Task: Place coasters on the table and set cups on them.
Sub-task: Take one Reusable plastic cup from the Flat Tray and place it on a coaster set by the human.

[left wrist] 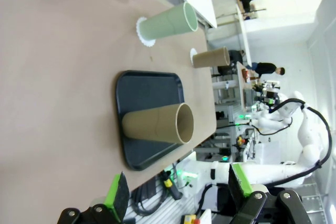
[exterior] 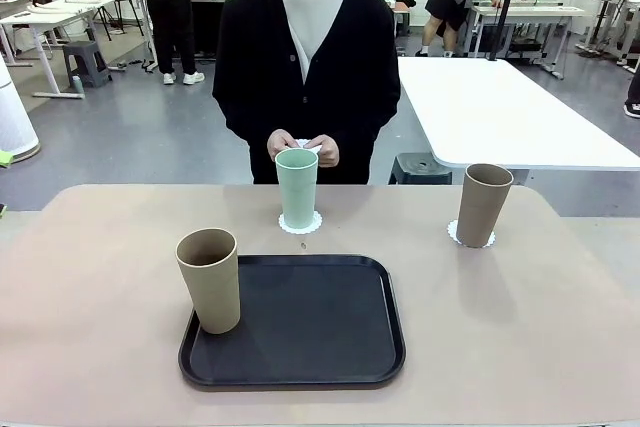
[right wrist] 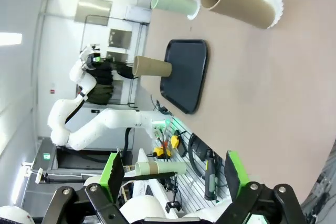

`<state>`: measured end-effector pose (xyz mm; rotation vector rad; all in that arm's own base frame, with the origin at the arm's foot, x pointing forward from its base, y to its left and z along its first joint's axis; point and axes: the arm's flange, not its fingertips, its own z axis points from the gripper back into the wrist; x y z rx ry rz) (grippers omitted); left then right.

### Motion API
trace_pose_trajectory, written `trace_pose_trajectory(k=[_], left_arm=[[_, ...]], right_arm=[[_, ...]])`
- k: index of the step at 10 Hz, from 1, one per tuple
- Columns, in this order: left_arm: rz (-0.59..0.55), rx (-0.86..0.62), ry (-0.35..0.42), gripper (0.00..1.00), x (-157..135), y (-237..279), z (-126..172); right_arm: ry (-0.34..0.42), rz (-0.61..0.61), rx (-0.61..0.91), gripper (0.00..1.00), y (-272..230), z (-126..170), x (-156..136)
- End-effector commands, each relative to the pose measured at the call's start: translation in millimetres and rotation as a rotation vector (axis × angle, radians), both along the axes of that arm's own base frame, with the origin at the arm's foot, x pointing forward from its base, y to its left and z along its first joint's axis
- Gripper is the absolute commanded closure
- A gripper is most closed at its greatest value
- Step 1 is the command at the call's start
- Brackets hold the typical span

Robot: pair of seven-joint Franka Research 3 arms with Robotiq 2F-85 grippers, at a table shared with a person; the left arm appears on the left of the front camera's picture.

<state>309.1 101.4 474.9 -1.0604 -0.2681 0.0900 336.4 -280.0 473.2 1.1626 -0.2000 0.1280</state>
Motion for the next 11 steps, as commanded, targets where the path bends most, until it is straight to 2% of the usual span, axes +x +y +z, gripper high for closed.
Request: trace_pose_trajectory(k=[1,4,6,7,11], left_arm=[[-0.003,-0.009,-0.005,0.00,-1,0,0],[-0.003,-0.009,-0.005,0.00,-1,0,0],[-0.003,-0.009,-0.005,0.00,-1,0,0],[-0.003,-0.009,-0.005,0.00,-1,0,0],[-0.003,-0.009,-0.005,0.00,-1,0,0]], right_arm=[[-0.044,0.022,0.048,0.00,4,-8,-8],[-0.073,0.010,0.064,0.00,6,-10,-16],[-0.064,-0.019,0.110,0.00,11,-13,-4],[-0.046,0.015,0.046,0.00,3,-11,-13],[-0.046,0.015,0.046,0.00,3,-11,-13]])
